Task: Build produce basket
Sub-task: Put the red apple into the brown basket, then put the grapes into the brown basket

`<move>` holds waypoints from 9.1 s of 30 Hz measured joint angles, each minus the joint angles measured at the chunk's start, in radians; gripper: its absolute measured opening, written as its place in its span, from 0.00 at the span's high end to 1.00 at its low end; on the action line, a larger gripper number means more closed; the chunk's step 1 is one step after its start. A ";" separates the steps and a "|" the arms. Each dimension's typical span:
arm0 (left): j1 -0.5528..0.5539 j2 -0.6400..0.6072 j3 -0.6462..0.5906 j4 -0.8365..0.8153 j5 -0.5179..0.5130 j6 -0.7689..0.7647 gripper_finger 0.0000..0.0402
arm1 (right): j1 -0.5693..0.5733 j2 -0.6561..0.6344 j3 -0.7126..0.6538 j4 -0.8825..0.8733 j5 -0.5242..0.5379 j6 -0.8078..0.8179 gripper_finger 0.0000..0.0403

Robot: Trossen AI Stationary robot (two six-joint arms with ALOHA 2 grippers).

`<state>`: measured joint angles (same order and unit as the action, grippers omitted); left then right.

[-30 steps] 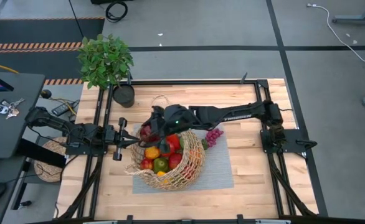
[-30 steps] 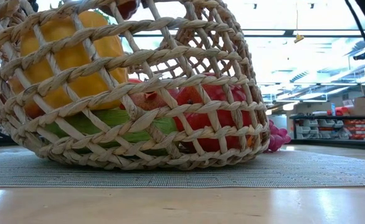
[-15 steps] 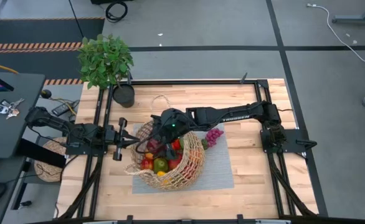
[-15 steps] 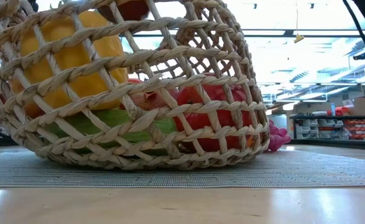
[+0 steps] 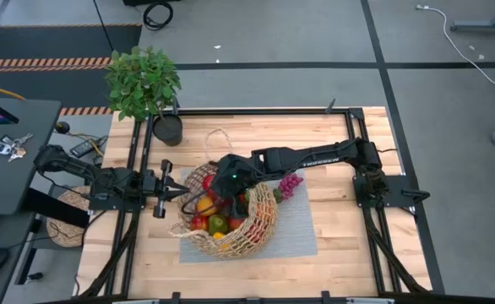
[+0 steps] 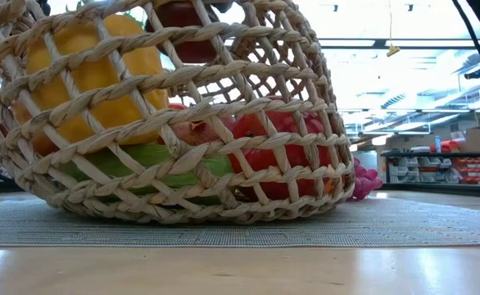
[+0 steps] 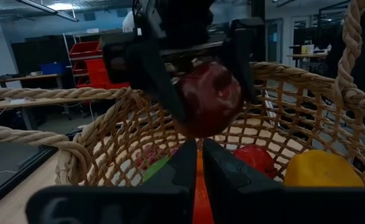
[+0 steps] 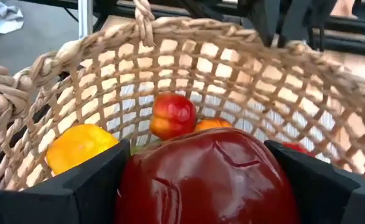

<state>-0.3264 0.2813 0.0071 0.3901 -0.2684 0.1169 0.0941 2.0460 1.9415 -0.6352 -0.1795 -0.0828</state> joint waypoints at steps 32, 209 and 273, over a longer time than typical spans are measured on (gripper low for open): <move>0.000 0.000 0.000 0.000 0.000 0.000 0.91 | 0.007 0.096 0.205 -0.153 0.153 -0.001 0.01; 0.000 0.000 0.000 0.000 0.000 0.000 0.93 | -0.287 -0.502 -1.726 1.583 -0.080 0.116 0.04; 0.000 0.000 0.000 0.000 0.000 0.000 0.93 | -0.286 -0.849 -1.717 1.316 0.026 0.013 0.47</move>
<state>-0.3264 0.2810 0.0071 0.3904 -0.2684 0.1169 -0.1919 1.1971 0.2241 0.6805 -0.1532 -0.0700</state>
